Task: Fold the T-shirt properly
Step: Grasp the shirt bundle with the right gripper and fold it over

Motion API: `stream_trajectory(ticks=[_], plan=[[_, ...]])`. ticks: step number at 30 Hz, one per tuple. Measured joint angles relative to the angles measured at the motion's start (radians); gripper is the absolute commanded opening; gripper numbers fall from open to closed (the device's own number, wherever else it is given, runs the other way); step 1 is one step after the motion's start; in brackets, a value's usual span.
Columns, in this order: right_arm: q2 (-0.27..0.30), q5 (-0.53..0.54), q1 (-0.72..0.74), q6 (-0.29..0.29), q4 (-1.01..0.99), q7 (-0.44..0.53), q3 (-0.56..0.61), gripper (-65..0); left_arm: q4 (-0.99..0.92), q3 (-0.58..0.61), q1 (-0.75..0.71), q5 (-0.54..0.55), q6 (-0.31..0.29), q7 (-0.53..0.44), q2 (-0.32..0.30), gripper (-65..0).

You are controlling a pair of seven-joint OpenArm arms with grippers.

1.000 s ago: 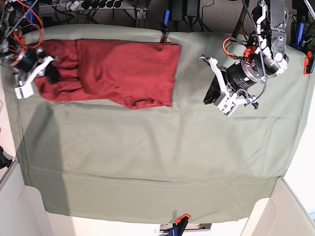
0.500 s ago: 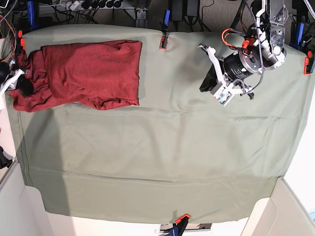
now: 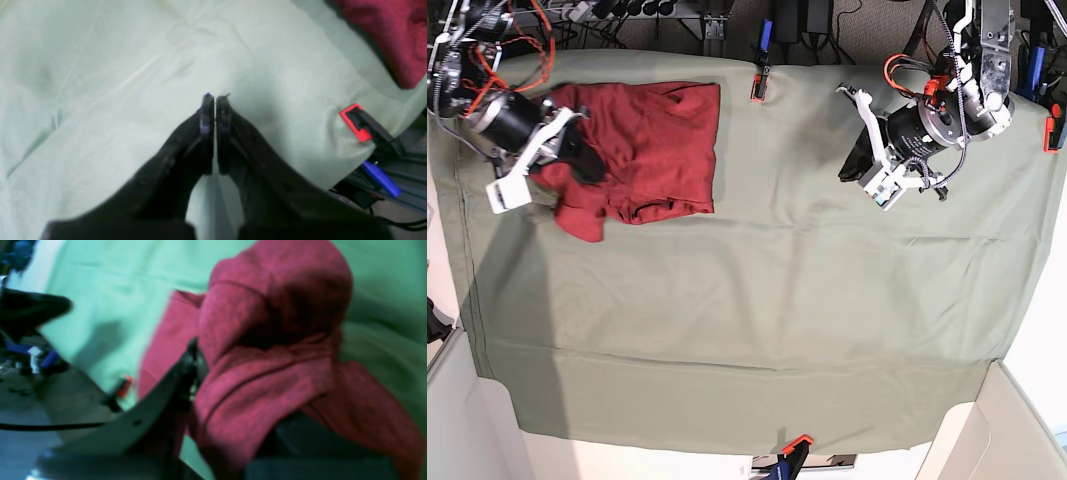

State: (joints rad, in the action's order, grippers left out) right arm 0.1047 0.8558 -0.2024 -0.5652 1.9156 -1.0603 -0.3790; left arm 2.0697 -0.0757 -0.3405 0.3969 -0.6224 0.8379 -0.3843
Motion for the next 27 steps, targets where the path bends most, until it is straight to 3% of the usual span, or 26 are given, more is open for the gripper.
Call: stream_trajectory(ticks=[3,7,13,14,16,18,23,27], plan=[[-0.052,-0.021,0.0,0.0,0.002,0.013,0.057,-65.0,-0.005,0.0,0.0,-0.001,-0.003,0.0,-0.007,-64.1],[-0.102,-0.142,0.001,0.0,0.001,0.063,0.151,-65.0,-0.009,0.0,0.0,0.001,-0.014,0.0,-0.006,-64.1],[-0.134,-0.304,0.001,0.0,-0.01,0.103,0.306,-65.0,-0.009,0.0,0.0,0.052,-0.053,0.0,-0.006,-64.1],[-0.136,-0.33,0.001,0.004,-0.01,0.115,0.322,-62.8,-0.009,0.0,0.0,0.07,-0.06,0.0,-0.006,-64.1],[-0.135,-0.369,0.001,0.013,-0.01,0.124,0.346,-45.9,-0.009,0.0,0.0,0.105,-0.063,0.008,-0.006,-64.1],[-0.135,-0.397,0.001,0.015,-0.01,0.124,0.356,-36.4,-0.009,0.0,0.0,0.156,-0.064,0.045,-0.006,-64.1],[-0.135,-0.412,0.002,0.015,-0.01,0.125,0.356,-35.3,-0.009,0.0,0.0,0.29,-0.064,0.102,-0.006,-64.1],[-0.135,-0.403,0.0,0.015,0.0,0.123,0.356,-35.3,-0.009,0.0,-0.01,0.321,-0.064,0.101,-0.006,-64.1]])
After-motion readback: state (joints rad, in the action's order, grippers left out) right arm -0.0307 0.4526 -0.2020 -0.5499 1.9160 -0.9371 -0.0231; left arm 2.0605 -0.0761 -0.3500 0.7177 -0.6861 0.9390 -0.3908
